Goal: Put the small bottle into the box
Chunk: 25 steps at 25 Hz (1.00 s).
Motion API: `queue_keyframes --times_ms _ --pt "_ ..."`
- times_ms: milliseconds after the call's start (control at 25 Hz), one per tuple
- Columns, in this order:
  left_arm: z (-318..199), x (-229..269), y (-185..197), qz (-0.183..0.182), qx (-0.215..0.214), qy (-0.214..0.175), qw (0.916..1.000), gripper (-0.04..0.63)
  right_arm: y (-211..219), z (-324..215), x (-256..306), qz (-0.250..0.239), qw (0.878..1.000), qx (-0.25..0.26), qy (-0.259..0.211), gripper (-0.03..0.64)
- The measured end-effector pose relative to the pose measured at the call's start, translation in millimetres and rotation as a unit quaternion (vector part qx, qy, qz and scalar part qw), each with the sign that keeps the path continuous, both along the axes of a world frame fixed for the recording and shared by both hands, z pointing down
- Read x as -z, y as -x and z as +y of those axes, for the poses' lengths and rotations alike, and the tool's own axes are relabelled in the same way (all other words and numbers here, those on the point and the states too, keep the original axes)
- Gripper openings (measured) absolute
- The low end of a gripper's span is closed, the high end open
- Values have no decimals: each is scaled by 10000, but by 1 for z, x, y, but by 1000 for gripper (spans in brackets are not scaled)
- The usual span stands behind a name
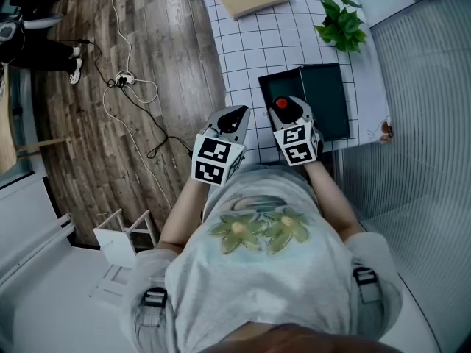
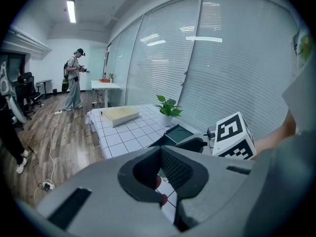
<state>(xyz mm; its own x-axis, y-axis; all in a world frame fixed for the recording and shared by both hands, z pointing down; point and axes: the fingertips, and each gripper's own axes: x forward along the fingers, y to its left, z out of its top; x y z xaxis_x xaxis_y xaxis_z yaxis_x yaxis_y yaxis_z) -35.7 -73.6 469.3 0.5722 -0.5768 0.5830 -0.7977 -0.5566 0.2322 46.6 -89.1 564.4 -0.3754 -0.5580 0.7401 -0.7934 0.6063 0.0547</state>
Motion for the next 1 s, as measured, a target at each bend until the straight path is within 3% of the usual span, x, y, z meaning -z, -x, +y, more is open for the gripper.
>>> queue_keyframes --times_ms 80,320,400,1000 --pt "2 2 -1 2 0 -33 10000 8 -1 2 9 -102 9999 -84 -110 196" --pt "11 8 -1 134 46 -52 9999 8 -9 7 29 -267 9977 -350 -509 43" --pt "14 8 -2 138 45 -61 9999 8 -11 11 33 -321 9973 -426 -506 26" --pt "41 14 -13 104 -63 -139 9998 8 -17 42 38 -317 9983 -319 -363 8"
